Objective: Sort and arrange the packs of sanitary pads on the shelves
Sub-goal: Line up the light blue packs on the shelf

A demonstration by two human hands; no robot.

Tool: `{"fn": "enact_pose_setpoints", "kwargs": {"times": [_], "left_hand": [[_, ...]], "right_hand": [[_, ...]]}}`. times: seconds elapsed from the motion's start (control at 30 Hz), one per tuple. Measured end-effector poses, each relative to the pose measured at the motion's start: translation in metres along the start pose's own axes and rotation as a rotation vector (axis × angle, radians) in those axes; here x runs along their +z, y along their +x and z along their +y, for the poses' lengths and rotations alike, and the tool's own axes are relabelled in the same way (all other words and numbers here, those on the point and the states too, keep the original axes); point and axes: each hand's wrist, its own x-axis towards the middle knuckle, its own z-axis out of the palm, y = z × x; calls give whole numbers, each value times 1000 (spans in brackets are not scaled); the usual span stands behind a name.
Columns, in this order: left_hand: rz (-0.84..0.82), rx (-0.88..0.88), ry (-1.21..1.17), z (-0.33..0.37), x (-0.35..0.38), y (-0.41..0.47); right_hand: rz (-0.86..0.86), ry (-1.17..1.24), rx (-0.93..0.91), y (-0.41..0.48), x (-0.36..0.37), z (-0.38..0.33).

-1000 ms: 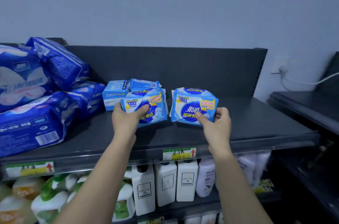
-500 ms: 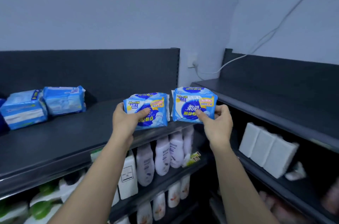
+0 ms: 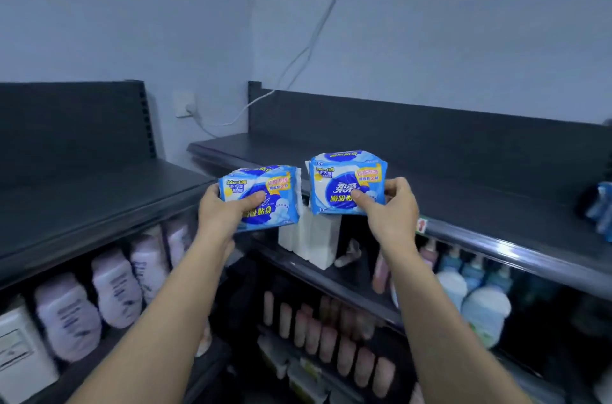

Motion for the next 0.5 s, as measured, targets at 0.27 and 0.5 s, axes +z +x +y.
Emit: {"fn": "enact_pose_setpoints", "kwargs": {"times": [0.27,0.5], "left_hand": [[-183,-49,-17,-39,138,-46],[-379,-100,-40,-67,257,-81]], "right_hand": [[158,-73,3,39,-153,43],[304,-129,44,64,-268,71]]}}
